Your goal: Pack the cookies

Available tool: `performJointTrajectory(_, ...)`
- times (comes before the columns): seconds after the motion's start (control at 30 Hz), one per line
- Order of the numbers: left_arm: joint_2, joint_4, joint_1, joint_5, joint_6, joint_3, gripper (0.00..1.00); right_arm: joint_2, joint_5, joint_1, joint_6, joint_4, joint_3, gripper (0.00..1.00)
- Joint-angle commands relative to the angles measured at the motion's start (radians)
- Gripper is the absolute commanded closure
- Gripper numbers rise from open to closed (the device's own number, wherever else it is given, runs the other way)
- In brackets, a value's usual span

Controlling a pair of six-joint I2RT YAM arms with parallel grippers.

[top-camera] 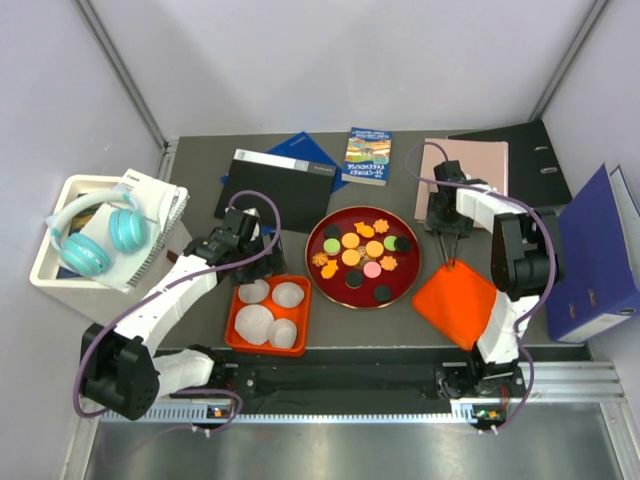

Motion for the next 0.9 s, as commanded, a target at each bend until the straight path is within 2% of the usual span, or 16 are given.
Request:
performJointTrajectory(0.0, -0.032, 0.011, -0.005, 0.001, -0.009, -0.013, 0.01, 0.008, -0.101, 0.004, 0.024, 0.042, -0.076, 0.29)
performJointTrajectory(0.27, -0.028, 0.013, -0.011, 0.013, -0.025, -0.008, 0.01, -0.020, -0.167, -0.020, 0.027, 0.088, -0.119, 0.22)
performJointTrajectory(0.37, -0.015, 0.017, -0.014, 0.016, -0.030, -0.005, 0.01, -0.003, -0.185, -0.030, 0.025, 0.081, -0.115, 0.15)
performJointTrajectory(0.47, -0.008, 0.016, -0.017, 0.011, -0.029, 0.004, 0.01, 0.007, -0.190, -0.039, 0.028, 0.070, -0.104, 0.14)
performJointTrajectory(0.7, -0.009, 0.016, -0.020, -0.003, -0.025, 0.010, 0.01, 0.081, -0.112, -0.037, 0.031, -0.094, 0.029, 0.23)
performJointTrajectory(0.87, -0.017, 0.020, -0.020, -0.012, -0.030, 0.004, 0.01, 0.098, -0.081, -0.039, 0.027, -0.145, 0.054, 0.34)
